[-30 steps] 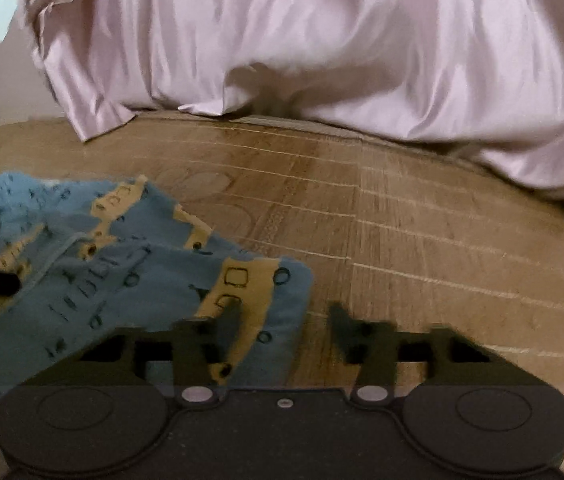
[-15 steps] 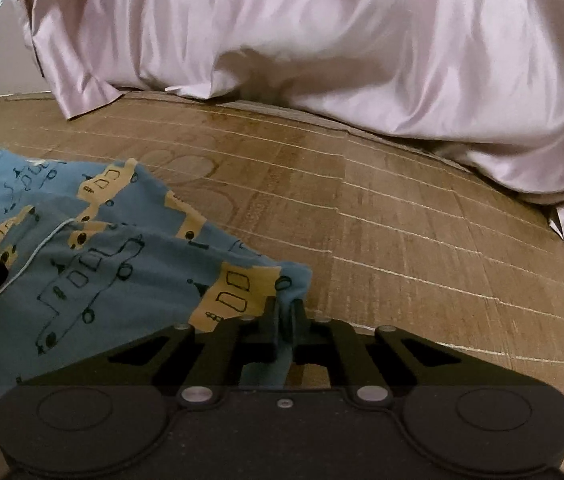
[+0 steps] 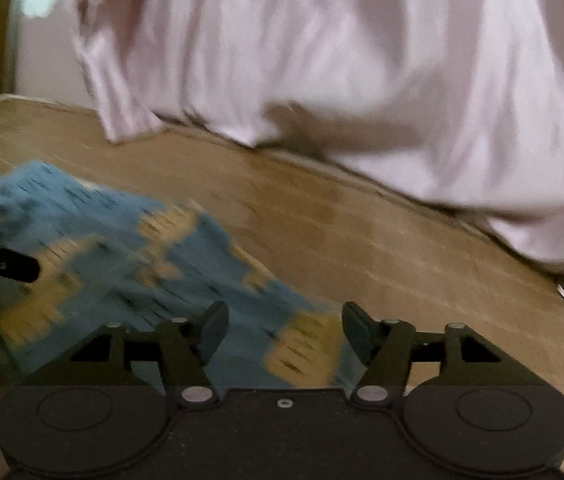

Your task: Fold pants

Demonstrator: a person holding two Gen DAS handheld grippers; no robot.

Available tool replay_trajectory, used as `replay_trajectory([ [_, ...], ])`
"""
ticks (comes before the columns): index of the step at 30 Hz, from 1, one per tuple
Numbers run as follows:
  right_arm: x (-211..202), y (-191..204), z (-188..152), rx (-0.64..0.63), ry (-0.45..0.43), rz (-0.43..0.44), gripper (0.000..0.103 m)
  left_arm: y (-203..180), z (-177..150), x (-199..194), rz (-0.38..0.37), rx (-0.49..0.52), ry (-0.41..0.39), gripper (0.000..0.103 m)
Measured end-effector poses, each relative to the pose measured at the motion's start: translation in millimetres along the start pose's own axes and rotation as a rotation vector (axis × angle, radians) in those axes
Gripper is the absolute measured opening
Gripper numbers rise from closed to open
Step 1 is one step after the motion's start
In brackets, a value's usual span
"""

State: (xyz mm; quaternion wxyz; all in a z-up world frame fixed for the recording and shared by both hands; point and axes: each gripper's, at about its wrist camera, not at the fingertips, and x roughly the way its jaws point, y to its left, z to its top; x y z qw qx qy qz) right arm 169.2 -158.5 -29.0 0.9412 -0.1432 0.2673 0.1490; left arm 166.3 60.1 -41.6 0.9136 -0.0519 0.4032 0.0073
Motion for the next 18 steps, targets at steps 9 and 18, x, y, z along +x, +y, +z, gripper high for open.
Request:
replay_trajectory([
  [9, 34.2, 59.9, 9.8, -0.035, 0.063, 0.165, 0.066, 81.8, 10.4, -11.1, 0.268, -0.235, -0.103, 0.097],
  [18, 30.2, 71.4, 6.9, -0.062, 0.018, 0.161, 0.065, 119.8, 20.6, 5.3, 0.164, -0.391, -0.014, 0.056],
])
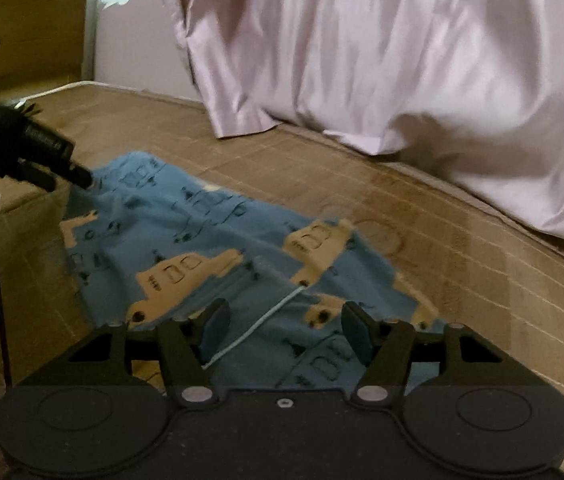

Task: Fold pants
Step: 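Grasp the waistband end of the bundle with the left tool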

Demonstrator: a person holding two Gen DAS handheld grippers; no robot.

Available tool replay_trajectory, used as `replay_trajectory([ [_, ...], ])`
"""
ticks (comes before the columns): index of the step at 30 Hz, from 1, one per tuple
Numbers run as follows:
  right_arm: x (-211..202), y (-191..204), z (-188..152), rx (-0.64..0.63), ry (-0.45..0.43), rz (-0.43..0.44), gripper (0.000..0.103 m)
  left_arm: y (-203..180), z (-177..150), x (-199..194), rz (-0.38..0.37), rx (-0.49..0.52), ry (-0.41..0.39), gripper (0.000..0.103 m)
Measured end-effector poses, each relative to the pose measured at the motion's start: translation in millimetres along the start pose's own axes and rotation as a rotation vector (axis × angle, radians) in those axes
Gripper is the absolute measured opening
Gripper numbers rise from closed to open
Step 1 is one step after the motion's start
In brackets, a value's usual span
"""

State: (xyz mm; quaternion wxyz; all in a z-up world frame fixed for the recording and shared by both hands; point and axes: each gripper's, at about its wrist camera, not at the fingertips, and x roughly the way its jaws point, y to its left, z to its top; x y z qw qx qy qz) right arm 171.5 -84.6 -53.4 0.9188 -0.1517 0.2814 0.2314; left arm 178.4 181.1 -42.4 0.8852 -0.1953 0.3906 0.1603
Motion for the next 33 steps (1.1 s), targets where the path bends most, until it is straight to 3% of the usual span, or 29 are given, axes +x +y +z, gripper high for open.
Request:
replay_trajectory([
  [1, 0.6, -0.4, -1.0, 0.015, -0.001, 0.001, 0.065, -0.1, 0.3, 2.0, -0.015, -0.008, 0.018, 0.043],
  [3, 0.9, -4.3, -2.1, 0.051, 0.003, 0.011, 0.066, -0.9, 3.9, 6.4, -0.051, -0.016, 0.052, 0.027],
  [8, 0.0, -10.9, -6.4, 0.108, 0.003, 0.015, 0.070, -10.7, 9.6, -6.2, -0.018, 0.080, -0.016, 0.023],
  [11, 0.1, -11.8, -7.3, 0.118, 0.002, 0.016, 0.070, -23.4, 14.6, -7.6, 0.009, 0.240, -0.082, 0.022],
  [15, -0.1, -13.1, -7.7, 0.132, 0.008, 0.023, 0.070, -36.8, 3.1, 15.2, 0.061, 0.487, -0.058, 0.023],
  [18, -0.5, -14.1, -8.0, 0.143, 0.009, 0.026, 0.070, -44.4, -12.1, 17.3, 0.089, 0.624, -0.098, 0.033],
  [20, -0.6, -14.1, -8.2, 0.146, 0.008, 0.026, 0.070, -48.0, -14.8, 18.9, 0.117, 0.649, -0.105, 0.054],
  [22, -0.7, -14.0, -8.2, 0.146, 0.008, 0.025, 0.070, -46.3, -10.7, 21.6, 0.155, 0.614, -0.099, 0.075],
  [26, -0.7, -14.2, -8.8, 0.151, 0.007, 0.024, 0.071, -29.6, 2.4, 24.6, 0.115, 0.489, -0.040, 0.080],
  [29, -0.3, -14.8, -8.8, 0.156, 0.006, 0.025, 0.071, -22.0, 5.1, 21.8, 0.060, 0.454, -0.016, 0.067],
  [32, 0.1, -15.6, -8.8, 0.162, 0.007, 0.026, 0.071, -26.7, 2.3, 21.7, 0.036, 0.489, -0.008, 0.049],
  [33, 0.2, -15.8, -8.8, 0.163, 0.006, 0.027, 0.071, -29.5, 1.6, 21.7, 0.025, 0.504, -0.002, 0.039],
])
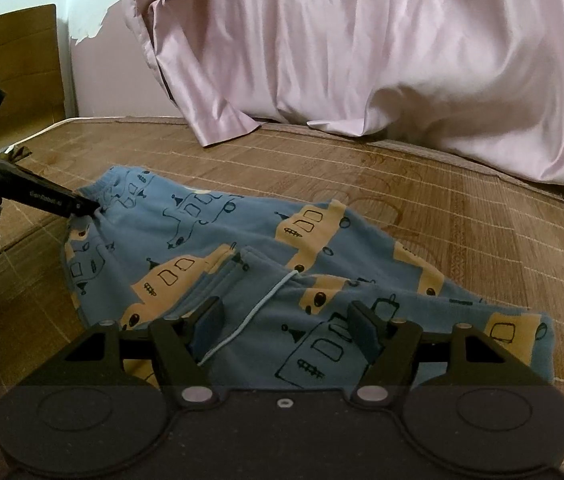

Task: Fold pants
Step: 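Grasp the waistband end of the bundle with the left tool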

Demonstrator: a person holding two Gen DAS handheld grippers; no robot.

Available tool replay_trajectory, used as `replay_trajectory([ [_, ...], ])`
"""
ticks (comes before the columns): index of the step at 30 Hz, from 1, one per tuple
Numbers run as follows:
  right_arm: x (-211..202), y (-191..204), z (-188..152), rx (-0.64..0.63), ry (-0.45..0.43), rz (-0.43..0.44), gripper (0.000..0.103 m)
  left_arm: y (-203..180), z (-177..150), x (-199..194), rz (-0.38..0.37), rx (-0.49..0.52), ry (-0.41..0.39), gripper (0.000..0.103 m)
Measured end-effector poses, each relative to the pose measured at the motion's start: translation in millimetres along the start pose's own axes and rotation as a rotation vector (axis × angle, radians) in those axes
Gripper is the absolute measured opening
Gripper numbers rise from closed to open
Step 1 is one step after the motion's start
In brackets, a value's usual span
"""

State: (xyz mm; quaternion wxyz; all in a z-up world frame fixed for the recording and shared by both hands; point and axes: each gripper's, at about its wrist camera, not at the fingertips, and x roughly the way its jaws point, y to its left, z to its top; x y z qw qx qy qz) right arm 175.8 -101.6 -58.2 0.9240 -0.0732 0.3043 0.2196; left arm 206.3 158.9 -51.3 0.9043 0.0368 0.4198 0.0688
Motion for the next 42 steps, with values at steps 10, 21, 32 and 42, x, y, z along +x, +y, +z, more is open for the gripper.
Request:
replay_trajectory([
  [10, 0.1, -2.5, -0.7, 0.016, 0.003, 0.007, 0.073, 7.5, 7.8, 4.9, -0.018, -0.152, 0.059, 0.029],
  [21, 0.3, -3.7, -1.1, 0.019, 0.003, 0.011, 0.074, -60.6, -6.4, 4.6, 0.221, 0.292, -0.022, 0.028],
  [32, 0.3, -3.5, -0.9, 0.021, 0.004, 0.006, 0.074, -14.2, 10.2, 6.8, 0.122, 0.040, 0.029, 0.070],
  [42, 0.3, -3.5, -0.5, 0.017, 0.005, 0.005, 0.075, -4.5, 12.6, 3.1, 0.008, -0.075, 0.051, 0.019],
])
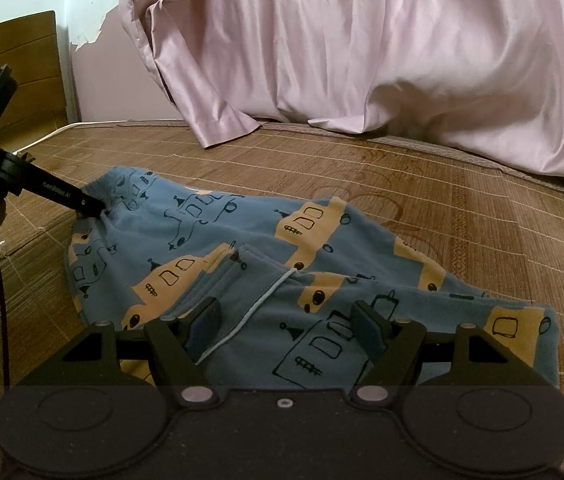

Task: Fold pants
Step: 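Grasp the waistband end of the bundle with the left tool, then lift the waistband end with the left tool and fold it over the bundle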

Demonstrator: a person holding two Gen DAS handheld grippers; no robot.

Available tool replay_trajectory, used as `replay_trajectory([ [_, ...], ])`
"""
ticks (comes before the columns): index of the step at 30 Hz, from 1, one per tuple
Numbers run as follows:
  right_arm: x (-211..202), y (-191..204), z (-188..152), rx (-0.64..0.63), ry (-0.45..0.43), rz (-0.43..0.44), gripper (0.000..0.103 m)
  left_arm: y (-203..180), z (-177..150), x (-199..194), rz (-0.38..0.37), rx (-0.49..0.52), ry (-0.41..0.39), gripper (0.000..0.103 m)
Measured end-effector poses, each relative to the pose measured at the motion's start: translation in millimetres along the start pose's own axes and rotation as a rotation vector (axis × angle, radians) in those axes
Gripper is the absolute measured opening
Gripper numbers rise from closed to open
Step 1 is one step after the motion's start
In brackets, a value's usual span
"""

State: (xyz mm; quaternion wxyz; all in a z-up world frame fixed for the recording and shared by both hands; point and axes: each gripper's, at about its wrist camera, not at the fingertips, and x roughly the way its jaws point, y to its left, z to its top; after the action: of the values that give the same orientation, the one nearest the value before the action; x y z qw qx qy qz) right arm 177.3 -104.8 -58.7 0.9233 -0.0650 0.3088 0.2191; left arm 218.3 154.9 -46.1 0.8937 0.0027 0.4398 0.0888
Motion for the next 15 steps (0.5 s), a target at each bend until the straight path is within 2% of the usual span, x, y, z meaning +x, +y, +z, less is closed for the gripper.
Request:
replay_trajectory([
  [5, -3.3, 0.9, 0.4, -0.011, 0.000, -0.011, 0.079, -8.7, 6.7, -14.9, 0.007, -0.032, -0.011, 0.017],
  [12, -16.6, -0.4, 7.2, -0.040, -0.015, -0.012, 0.079, -16.6, 17.1, -42.0, -0.019, 0.031, -0.028, 0.016],
  [15, -29.2, -2.6, 9.2, -0.054, -0.016, -0.007, 0.079, -28.9, 22.8, -57.5, -0.028, 0.095, -0.042, 0.016],
])
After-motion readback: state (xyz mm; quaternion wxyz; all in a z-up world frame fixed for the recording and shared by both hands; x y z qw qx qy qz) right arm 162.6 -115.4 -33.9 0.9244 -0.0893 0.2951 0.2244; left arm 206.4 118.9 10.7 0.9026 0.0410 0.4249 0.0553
